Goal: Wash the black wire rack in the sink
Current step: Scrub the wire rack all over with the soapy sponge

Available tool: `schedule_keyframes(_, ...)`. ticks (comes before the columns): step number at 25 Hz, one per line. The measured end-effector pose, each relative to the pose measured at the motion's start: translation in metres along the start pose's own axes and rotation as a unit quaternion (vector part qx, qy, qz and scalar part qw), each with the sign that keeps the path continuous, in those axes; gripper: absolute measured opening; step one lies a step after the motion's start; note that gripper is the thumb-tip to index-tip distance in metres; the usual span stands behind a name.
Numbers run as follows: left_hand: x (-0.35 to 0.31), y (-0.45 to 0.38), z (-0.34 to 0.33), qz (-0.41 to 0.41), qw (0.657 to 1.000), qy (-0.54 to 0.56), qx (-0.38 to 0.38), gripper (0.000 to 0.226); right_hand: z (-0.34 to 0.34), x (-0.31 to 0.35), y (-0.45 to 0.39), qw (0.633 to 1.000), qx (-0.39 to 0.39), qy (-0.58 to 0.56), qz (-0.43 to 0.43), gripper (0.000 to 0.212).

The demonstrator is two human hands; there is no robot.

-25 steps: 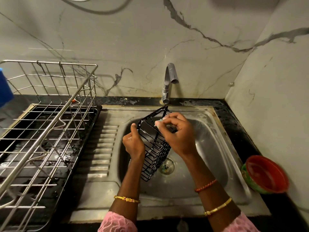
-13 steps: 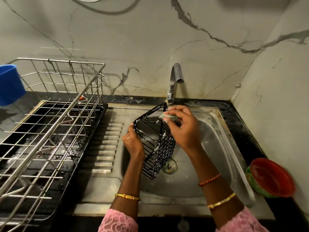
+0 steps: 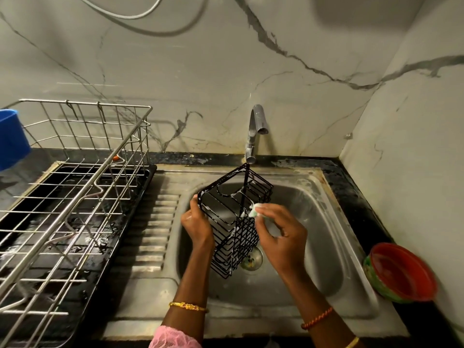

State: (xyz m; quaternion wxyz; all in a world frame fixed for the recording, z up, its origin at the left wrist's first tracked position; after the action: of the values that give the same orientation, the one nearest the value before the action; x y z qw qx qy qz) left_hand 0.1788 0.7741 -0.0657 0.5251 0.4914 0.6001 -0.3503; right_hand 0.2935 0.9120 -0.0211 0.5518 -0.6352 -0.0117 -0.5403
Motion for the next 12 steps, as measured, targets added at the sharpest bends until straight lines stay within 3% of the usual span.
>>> schedule_keyframes(3,-0.008,0.002,-0.001,0.0,1.0,-0.014,0.005,0.042,0.007,0.008,-0.023,0.998,-0.066,-0.011,0.004,0.016)
schedule_keyframes(6,-0.018,0.011,-0.004,-0.021,0.999,-0.034,0.008,0.044,-0.009,0.002,-0.06,0.998,-0.005,-0.009,-0.058,0.017)
schedule_keyframes(8,-0.019,0.012,-0.005,-0.029,1.0,-0.009,0.002,0.045,-0.023,-0.001,-0.061,0.998,0.035,0.03,-0.048,0.016)
schedule_keyframes(12,-0.01,0.0,0.0,0.006,0.998,0.056,-0.031,0.045,-0.019,-0.01,-0.033,0.998,0.011,0.046,-0.03,0.018)
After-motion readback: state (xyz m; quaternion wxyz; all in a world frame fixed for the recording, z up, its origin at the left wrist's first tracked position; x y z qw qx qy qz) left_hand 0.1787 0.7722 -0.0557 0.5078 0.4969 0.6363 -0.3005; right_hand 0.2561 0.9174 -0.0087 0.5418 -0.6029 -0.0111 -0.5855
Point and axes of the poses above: each hand's wrist, its own y-axis away from the middle knuckle, its own z-axis out of the back of the hand, x = y × z, the point moved 4 cm from there along -y, towards the middle knuckle, and after that the axes turned 5 degrees about -y, right-handed, at the moved point
